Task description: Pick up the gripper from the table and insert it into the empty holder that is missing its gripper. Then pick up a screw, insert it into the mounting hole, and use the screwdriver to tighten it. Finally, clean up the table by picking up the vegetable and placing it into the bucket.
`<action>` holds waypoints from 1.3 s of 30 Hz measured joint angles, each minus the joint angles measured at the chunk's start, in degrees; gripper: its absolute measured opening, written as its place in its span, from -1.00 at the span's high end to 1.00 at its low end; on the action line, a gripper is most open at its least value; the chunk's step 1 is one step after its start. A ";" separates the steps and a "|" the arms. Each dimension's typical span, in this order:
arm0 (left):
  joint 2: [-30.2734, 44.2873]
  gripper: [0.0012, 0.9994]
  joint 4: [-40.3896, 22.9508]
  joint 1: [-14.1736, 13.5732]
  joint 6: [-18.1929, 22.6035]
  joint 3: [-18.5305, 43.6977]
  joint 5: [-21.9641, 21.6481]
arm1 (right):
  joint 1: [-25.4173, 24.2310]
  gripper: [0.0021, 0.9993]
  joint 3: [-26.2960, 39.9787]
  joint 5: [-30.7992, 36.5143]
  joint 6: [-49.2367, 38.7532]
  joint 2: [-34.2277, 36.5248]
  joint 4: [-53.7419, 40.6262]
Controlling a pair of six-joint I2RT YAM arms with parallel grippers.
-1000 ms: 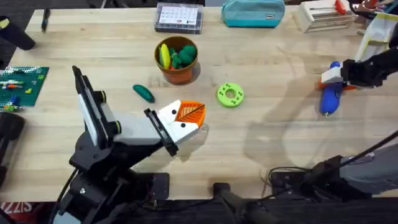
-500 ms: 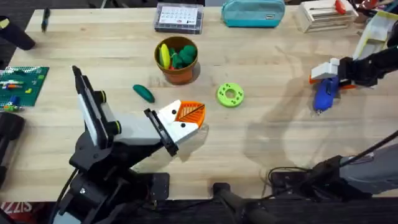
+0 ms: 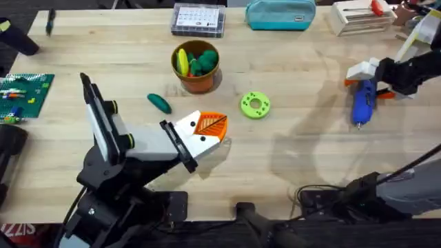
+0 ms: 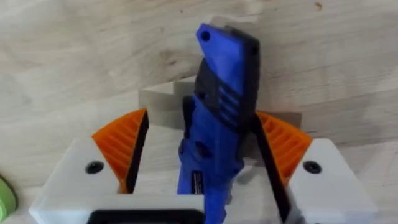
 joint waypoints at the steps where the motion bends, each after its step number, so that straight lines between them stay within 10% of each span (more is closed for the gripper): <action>1: -0.01 0.97 0.00 0.00 -0.01 0.00 0.00 | 0.00 -0.99 0.00 0.00 0.70 0.00 0.23; 39: 0.00 0.97 0.00 0.00 -0.02 0.00 0.00 | 8.35 -0.99 0.00 13.71 10.44 0.13 2.37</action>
